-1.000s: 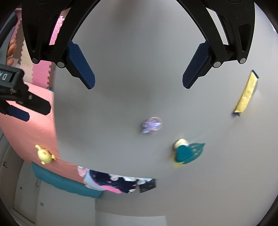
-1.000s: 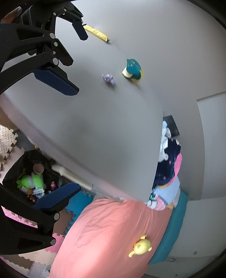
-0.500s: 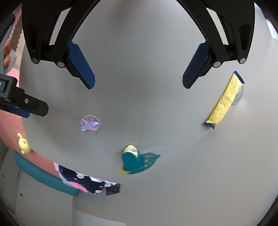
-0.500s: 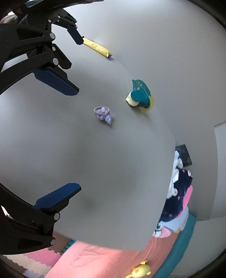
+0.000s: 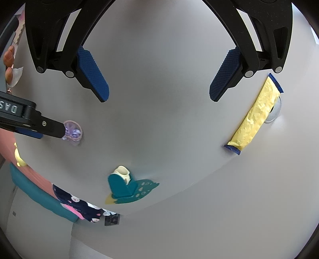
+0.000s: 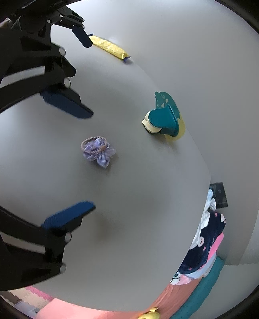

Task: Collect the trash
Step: 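Grasp the purple scrunchie with the right tool while the left tool grasps the teal plastic piece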

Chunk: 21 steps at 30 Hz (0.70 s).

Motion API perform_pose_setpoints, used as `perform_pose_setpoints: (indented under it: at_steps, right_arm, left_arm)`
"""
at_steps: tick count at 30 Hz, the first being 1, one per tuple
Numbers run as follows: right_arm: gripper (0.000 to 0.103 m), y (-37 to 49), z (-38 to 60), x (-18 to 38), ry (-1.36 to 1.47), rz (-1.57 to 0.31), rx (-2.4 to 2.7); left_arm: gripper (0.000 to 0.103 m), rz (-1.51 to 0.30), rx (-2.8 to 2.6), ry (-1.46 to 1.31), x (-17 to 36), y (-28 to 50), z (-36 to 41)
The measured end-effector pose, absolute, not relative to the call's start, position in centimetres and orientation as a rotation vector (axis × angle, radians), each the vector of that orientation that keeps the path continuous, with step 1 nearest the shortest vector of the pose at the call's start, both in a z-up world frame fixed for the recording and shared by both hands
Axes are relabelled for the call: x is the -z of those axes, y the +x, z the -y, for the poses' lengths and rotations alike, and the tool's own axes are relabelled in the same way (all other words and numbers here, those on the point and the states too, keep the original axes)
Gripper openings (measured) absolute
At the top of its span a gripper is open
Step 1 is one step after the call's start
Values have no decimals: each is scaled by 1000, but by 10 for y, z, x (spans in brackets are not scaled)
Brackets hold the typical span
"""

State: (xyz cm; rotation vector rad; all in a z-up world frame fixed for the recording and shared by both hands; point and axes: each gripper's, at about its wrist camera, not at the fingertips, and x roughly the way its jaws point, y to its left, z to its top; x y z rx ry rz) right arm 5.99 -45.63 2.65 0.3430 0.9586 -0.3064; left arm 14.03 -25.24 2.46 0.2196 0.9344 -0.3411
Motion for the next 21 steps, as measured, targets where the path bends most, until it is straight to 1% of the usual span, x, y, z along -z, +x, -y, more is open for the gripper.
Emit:
perform_pose_setpoints:
  at_steps: [1,3,6,7,9,11,14,21]
  right_arm:
    - [70,63,456,-25,341,-964,307]
    - [68,69,455,-20,335,-976,310]
    - [62,73,454,-15,330,-987,312]
    - [59,75,454,-14,322,-992,308]
    - [50,80,450,-11,276,-1006,308]
    - [29,81,447,-10,222,-1001,317]
    - [19,80,449,-11,218,-980,322]
    - [19,77,469,-24,220,-940,343]
  left_arm:
    - [97,-936,340,217,-24,142,251]
    - [98,-944,341,207,-22,147,250]
    - [97,-953,350,186,-20,154,249]
    - [97,-955,350,180,-19,156,250]
    - [97,-957,349,169,-20,160,251]
    - [97,-957,354,153,-21,164,253]
    - [98,-960,359,138,-21,170,259]
    - [98,-967,352,90,-23,191,285]
